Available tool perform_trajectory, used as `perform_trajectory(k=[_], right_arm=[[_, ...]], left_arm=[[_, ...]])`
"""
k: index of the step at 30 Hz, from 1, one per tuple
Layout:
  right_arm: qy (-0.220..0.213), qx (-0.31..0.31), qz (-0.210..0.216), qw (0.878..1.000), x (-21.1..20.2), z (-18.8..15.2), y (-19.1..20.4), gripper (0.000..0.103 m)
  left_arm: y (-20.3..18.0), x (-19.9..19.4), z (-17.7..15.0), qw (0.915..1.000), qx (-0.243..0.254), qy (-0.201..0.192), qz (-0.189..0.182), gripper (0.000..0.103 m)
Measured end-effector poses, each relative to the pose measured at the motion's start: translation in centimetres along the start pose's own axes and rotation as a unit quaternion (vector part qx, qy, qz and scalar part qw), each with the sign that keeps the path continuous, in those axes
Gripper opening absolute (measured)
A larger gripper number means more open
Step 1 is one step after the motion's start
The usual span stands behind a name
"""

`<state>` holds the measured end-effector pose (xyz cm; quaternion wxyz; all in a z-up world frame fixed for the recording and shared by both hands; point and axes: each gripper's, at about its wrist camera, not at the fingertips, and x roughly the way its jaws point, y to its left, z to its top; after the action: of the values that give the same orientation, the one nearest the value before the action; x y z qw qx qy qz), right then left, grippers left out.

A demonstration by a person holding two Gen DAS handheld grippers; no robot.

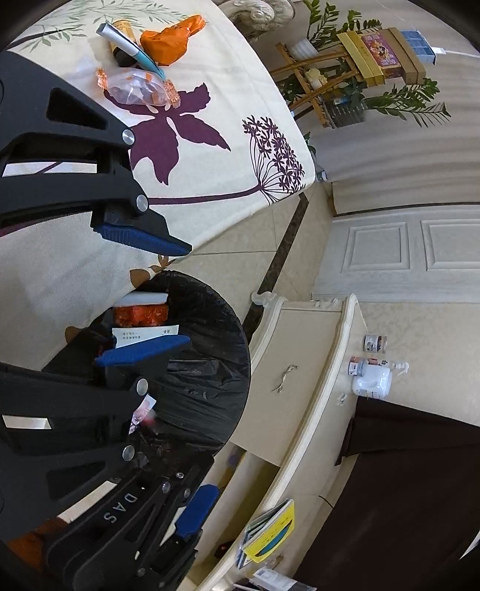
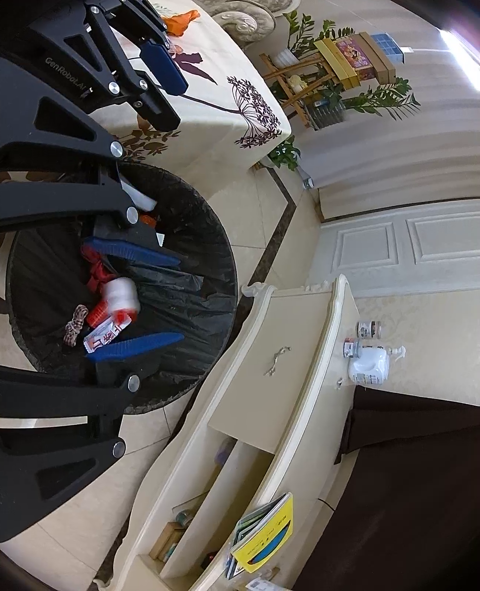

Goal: Collect trash
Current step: 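Open both tools to drop the tube and bottle into the bin, then move both open tools back over the bed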

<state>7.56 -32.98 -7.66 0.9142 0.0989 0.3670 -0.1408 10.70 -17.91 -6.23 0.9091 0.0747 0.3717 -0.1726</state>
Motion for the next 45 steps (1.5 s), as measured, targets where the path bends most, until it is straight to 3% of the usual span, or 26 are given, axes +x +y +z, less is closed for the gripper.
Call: perform_trajectory(k=[8,19,26,36,45], right_arm=[[-0.001,0.003,0.0,1.0,-0.5,-0.1,0.1,0.045],[-0.003,-0.016,0.027,1.0,-1.6,-0.4,3.7,0.05],[0.002,-0.04,0.056,0.998,-1.9,-0.7,7.4,0.051],[0.007,-0.084,0.103,0.991,-2.6,-1.5,13.9,0.051],[0.013,-0.126,0.145,0.981,-3.0,-1.9,19.9,0.051]], left_arm=[[1.0,-1.2,0.0,0.9999,-0.015,-0.007,0.001,0.058],[5.4,-4.2,-1.0,0.9985,-0.046,-0.012,0.026,0.064],[10.2,-6.6,-2.0,0.995,-0.078,-0.016,0.06,0.065],[17.4,-10.4,-4.6,0.9854,-0.128,-0.021,0.11,0.065],[24.0,-11.6,-7.7,0.9697,-0.174,-0.003,0.172,0.065]])
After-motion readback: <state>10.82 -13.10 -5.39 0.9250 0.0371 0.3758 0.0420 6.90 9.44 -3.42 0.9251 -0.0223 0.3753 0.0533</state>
